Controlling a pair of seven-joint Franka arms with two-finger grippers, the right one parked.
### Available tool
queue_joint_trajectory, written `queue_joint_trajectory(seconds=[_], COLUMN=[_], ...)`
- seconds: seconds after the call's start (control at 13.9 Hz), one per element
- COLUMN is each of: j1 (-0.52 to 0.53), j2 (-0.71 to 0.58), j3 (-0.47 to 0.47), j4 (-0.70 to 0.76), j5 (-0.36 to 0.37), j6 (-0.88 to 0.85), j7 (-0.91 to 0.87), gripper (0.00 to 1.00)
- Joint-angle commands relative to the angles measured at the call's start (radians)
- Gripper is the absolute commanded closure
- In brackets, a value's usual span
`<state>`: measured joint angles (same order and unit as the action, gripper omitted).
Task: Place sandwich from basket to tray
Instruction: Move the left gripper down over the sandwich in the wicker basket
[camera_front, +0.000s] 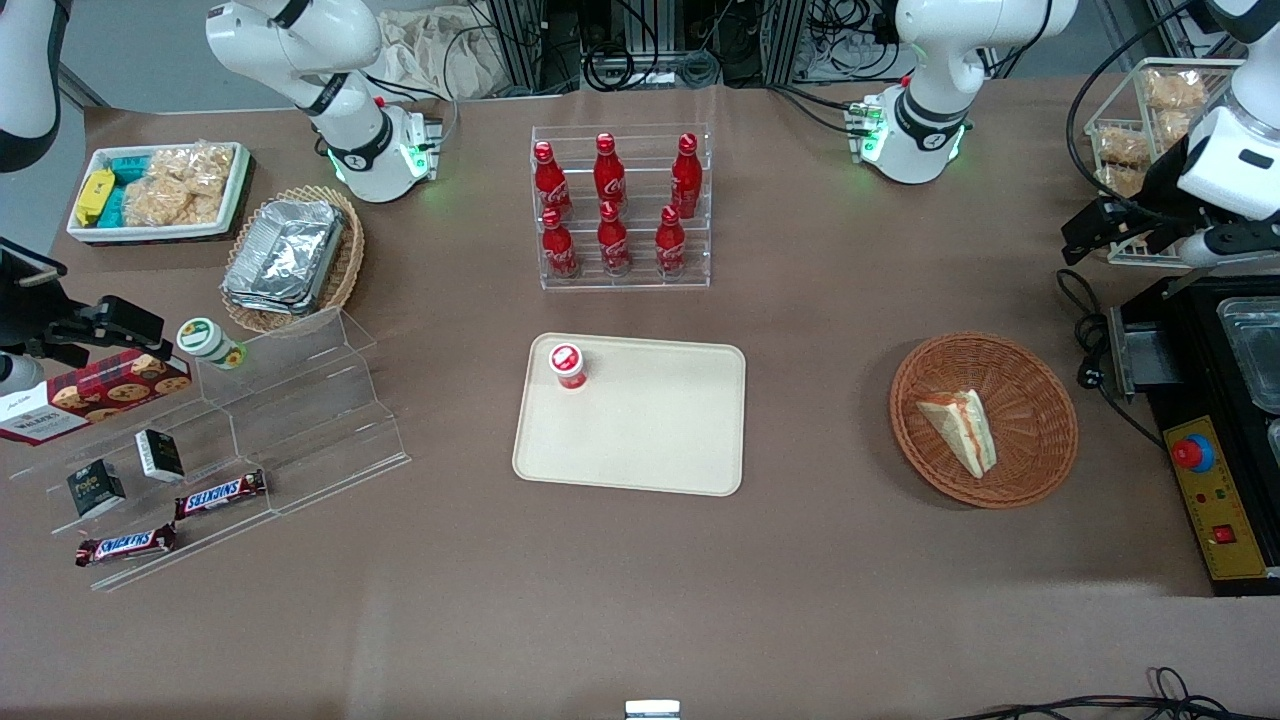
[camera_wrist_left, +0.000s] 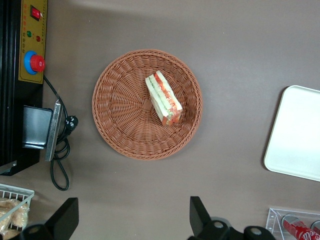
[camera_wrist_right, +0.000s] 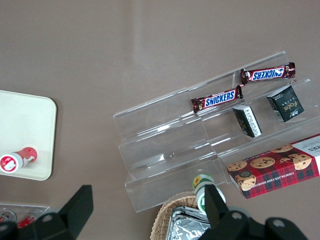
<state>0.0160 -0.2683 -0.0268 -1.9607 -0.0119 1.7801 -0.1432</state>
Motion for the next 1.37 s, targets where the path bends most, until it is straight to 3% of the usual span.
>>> queue_joint_trajectory(seconds=[0.0,0.36,0.65,1.01,1.3], j1=[-0.013,-0.005,-0.005,-0.021,-0.034], j2=[0.006,0.118,0.302,0.521,0.613], j3=[0.008,0.010,0.008,-0.002,-0.012], j4=[0.019,0.014,-0.009,-0.093,-0.132], j5=[0.003,-0.008,-0.013,-0.003,-0.003], j6=[-0.011,0.025,0.229,0.612,0.780], j7=[0.022,-0.061,-0.165,-0.361,-0.444], gripper=[0.00,0.00,0.00,0.00,0.00])
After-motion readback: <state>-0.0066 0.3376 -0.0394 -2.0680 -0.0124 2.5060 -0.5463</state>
